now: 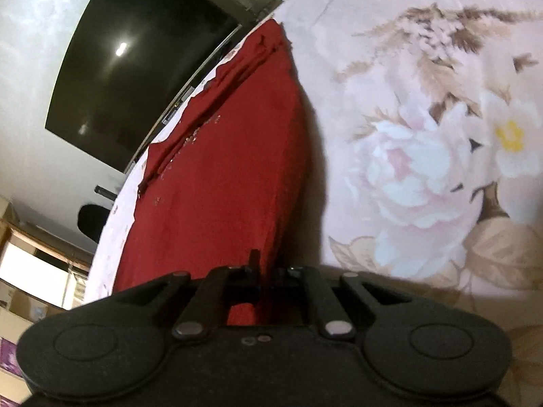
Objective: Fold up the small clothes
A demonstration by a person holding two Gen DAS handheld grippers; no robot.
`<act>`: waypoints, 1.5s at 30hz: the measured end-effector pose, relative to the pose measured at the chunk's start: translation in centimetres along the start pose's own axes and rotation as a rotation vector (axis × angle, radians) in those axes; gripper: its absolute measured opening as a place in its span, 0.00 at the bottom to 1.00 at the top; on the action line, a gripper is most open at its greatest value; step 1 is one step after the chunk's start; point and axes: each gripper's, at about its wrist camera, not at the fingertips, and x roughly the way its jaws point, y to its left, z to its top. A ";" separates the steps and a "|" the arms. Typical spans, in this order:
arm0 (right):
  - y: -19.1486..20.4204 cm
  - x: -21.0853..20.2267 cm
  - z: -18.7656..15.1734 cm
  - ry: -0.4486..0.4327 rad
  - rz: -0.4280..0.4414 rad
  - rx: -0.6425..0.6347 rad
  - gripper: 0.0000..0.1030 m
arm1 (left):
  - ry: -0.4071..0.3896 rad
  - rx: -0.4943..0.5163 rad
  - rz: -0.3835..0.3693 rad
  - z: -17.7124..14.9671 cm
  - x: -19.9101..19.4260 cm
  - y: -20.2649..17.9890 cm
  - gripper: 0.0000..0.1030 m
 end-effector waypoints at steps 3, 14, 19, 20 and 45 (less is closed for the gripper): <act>1.3 0.3 0.1 -0.017 -0.001 -0.029 0.05 | -0.033 0.012 -0.008 0.3 -0.5 -0.9 0.03; 6.8 -2.1 3.7 -0.171 0.030 -0.213 0.05 | -0.156 0.175 -0.040 5.8 -0.9 -6.0 0.03; 9.5 -1.3 7.1 -0.253 -0.010 -0.313 0.05 | -0.203 0.247 -0.033 9.9 -0.3 -8.1 0.03; 10.1 -0.8 8.1 -0.266 -0.020 -0.339 0.05 | -0.210 0.256 -0.032 10.8 0.0 -8.5 0.03; 5.1 21.2 28.7 -0.114 -0.013 -0.180 0.21 | -0.051 0.368 0.283 29.1 25.7 -7.4 0.04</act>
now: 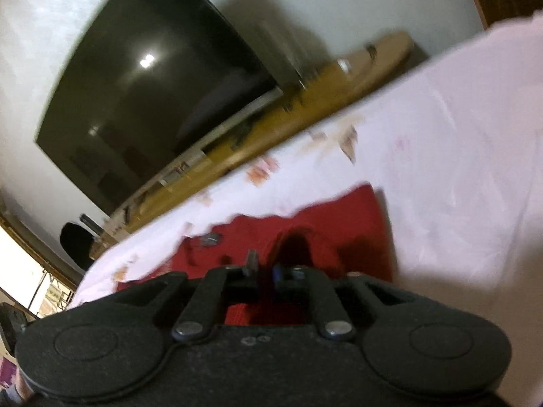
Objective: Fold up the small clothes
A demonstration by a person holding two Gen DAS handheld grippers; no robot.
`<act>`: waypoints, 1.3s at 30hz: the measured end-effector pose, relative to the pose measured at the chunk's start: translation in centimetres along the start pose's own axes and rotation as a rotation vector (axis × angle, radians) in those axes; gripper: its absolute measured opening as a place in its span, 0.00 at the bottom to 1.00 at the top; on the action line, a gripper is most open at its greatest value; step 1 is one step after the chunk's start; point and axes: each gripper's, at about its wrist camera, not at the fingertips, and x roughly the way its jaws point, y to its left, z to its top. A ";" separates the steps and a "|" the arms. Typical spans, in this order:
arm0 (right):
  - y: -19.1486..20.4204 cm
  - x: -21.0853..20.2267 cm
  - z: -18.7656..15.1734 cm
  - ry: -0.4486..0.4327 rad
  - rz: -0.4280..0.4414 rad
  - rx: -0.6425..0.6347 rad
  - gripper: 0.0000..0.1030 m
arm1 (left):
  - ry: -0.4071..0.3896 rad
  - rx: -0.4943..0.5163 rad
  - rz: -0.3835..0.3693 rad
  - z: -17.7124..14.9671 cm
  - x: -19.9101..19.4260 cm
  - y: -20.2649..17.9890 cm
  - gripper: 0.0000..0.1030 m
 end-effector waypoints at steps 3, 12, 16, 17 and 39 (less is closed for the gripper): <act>-2.0 2.3 0.3 0.018 -0.007 0.047 0.23 | -0.025 -0.029 -0.018 -0.2 0.7 -0.1 0.18; -1.9 0.3 0.0 -0.125 0.027 0.018 0.61 | -0.148 -0.031 -0.019 0.0 0.2 0.0 0.93; -0.5 1.0 0.6 -0.087 0.020 -0.118 0.59 | -0.066 0.055 0.004 0.8 1.3 -0.4 0.77; 0.0 1.6 0.8 -0.068 0.001 -0.161 0.57 | -0.047 0.086 0.025 1.0 1.7 -0.6 0.71; 5.3 5.5 -1.2 -0.056 -0.192 -0.651 0.13 | -0.157 0.389 0.192 0.1 2.4 -5.0 0.26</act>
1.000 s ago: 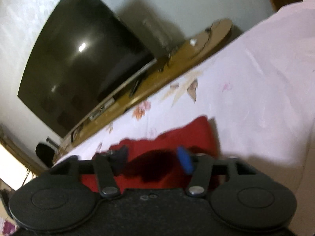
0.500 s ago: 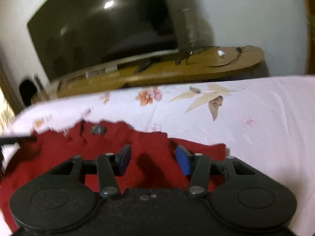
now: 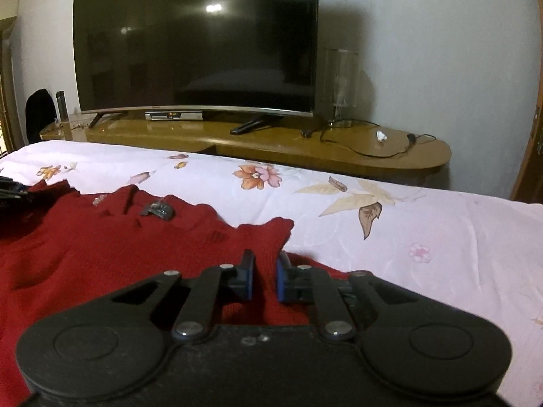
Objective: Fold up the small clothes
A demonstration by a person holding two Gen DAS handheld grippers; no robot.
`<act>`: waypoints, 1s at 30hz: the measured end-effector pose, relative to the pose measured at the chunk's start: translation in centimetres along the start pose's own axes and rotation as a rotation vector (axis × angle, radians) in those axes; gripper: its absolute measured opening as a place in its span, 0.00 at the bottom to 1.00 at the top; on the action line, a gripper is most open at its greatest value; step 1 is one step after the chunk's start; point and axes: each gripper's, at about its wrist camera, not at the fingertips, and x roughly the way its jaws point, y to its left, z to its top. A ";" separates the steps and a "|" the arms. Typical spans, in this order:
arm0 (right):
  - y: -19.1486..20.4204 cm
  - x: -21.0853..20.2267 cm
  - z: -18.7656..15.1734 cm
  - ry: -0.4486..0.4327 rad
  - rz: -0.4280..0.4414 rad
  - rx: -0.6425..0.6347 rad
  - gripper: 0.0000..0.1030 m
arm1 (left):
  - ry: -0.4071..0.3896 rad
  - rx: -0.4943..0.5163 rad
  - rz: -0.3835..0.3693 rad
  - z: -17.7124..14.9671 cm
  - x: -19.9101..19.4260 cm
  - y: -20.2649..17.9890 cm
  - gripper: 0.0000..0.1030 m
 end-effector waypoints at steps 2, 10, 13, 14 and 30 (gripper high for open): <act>-0.1 0.1 0.1 0.004 0.002 0.002 0.13 | -0.015 0.008 0.001 0.3 -0.1 -0.1 0.38; -0.2 0.6 0.0 0.022 0.004 0.020 0.21 | -0.027 0.052 0.058 1.1 0.2 -0.5 0.39; -0.5 0.6 -0.1 0.016 0.007 0.041 0.21 | -0.068 0.055 0.041 2.0 -0.5 -0.7 0.39; -0.6 0.6 -0.1 0.013 0.007 0.047 0.21 | -0.056 0.058 0.019 2.2 -0.4 -0.8 0.39; -0.7 -0.4 -0.2 -0.042 -0.001 0.052 0.11 | -0.018 0.013 -0.062 0.7 0.7 -0.8 0.04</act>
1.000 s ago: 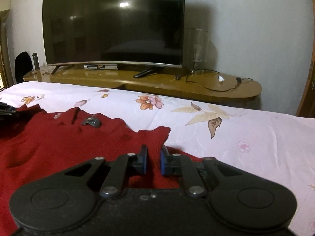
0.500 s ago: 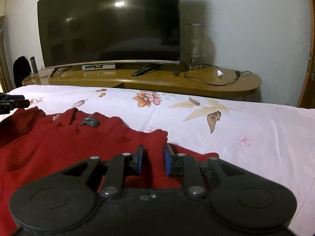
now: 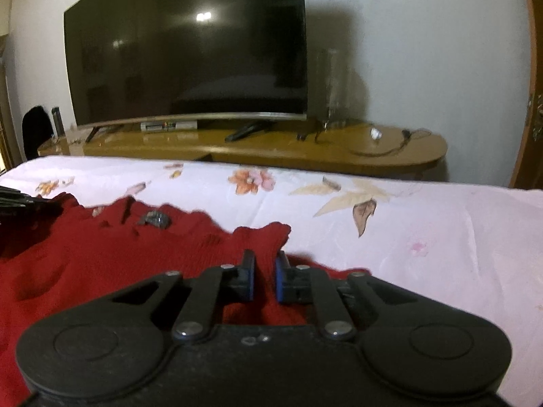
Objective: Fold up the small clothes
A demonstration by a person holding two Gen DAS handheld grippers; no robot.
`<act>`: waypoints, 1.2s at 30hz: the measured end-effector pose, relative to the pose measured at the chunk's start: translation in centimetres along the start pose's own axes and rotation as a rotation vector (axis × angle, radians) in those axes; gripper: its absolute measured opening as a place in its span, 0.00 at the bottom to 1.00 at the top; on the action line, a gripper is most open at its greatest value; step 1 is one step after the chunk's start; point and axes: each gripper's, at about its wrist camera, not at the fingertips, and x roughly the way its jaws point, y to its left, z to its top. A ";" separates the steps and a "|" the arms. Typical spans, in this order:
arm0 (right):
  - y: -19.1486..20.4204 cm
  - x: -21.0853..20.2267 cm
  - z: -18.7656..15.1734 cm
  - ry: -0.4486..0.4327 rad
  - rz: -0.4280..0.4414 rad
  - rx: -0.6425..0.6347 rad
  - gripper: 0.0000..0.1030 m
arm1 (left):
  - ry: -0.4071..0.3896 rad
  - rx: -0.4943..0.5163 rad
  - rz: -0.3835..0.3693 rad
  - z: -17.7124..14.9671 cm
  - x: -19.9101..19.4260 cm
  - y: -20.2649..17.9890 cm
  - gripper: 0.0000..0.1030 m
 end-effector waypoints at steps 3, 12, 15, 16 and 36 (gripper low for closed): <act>0.3 -0.7 0.4 -0.044 -0.017 -0.012 0.10 | -0.082 -0.023 0.012 1.0 -1.1 0.4 0.04; -1.3 2.0 0.8 0.017 -0.110 0.044 0.09 | 0.116 -0.012 0.089 1.0 4.7 -0.1 0.05; -1.3 4.3 0.2 0.124 -0.136 0.043 0.12 | 0.160 0.003 0.100 1.6 5.5 -0.3 0.08; -1.1 4.4 0.4 0.129 -0.148 0.036 0.13 | 0.159 0.005 0.103 1.7 5.4 -0.2 0.11; 4.9 4.2 0.2 0.110 -0.084 -0.106 0.24 | 0.053 0.172 -0.011 -0.1 1.4 -9.0 0.80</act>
